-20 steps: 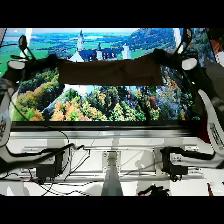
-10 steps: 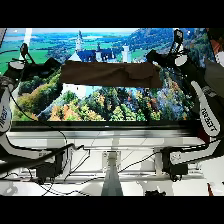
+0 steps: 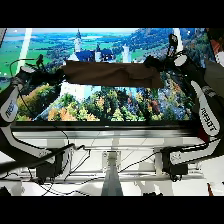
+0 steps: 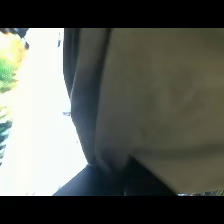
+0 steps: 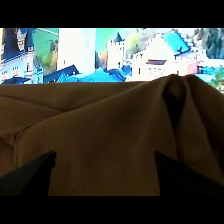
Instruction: Fold the clothes and pants, and hang the long-sleeved shirts on hangers.
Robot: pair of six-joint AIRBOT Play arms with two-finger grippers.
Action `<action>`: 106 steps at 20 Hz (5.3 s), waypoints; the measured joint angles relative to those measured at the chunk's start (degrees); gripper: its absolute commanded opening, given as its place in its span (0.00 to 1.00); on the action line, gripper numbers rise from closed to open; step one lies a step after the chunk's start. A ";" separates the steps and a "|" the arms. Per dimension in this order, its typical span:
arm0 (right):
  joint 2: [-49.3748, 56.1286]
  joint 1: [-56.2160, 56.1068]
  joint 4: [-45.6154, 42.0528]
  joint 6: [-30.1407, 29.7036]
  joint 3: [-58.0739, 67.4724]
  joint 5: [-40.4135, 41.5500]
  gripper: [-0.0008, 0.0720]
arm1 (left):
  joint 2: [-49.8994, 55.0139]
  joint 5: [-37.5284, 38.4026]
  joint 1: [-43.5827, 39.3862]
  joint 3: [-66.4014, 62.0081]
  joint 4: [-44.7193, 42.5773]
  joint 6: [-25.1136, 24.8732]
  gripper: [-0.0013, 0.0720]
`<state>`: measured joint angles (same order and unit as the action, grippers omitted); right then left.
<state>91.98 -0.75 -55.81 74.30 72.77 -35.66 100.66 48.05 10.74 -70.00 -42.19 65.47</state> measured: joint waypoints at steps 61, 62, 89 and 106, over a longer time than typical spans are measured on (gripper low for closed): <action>23.06 -12.68 22.97 0.26 14.91 -31.19 0.25 | -20.31 -5.51 -36.00 -8.26 -17.49 -4.83 0.98; 23.34 -13.94 23.17 0.26 15.21 -30.47 0.03 | -20.37 -5.46 -35.98 -8.26 -18.29 -4.83 0.98; -24.90 49.13 -38.12 33.62 22.38 -56.52 1.00 | -39.69 2.58 -35.52 -8.26 -52.24 -4.87 0.98; -25.46 20.39 -21.90 23.26 22.38 -47.78 0.03 | -39.71 2.58 -35.52 -8.26 -52.30 -4.87 0.98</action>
<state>66.52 19.64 -77.71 97.56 95.15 -83.44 60.95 50.63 -24.77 -78.26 -94.50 60.60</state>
